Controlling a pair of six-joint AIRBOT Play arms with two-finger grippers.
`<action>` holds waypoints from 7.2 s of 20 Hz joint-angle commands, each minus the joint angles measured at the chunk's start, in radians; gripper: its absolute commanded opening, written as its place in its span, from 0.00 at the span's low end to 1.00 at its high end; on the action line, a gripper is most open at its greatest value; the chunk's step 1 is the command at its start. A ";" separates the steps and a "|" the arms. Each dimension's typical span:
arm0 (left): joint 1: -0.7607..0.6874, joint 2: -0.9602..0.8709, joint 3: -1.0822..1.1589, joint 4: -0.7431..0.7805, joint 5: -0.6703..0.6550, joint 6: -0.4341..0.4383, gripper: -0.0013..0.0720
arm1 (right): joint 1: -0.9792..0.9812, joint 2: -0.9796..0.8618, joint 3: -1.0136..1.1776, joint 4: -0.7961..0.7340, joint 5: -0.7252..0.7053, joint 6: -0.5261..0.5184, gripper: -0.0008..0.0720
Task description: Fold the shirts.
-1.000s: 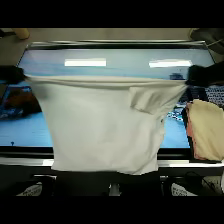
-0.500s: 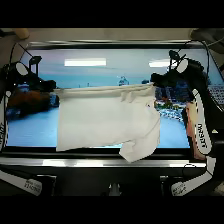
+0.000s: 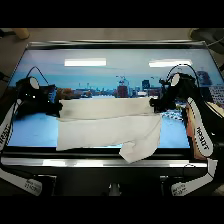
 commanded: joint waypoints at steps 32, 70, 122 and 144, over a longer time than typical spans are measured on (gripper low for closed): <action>0.109 0.600 -0.937 -0.254 0.395 0.029 0.06 | -0.095 0.467 -0.865 0.238 -0.144 -0.181 0.67; -0.188 0.187 0.112 -0.293 0.307 -0.014 0.17 | -0.017 -0.080 0.039 0.342 -0.060 -0.044 0.04; 0.063 0.771 -0.222 -0.351 0.401 0.077 0.06 | 0.200 -0.127 -0.079 0.762 -0.346 0.018 0.04; 0.063 0.770 -0.222 -0.351 0.513 0.081 0.06 | -1.020 0.328 0.299 0.414 0.269 0.209 0.04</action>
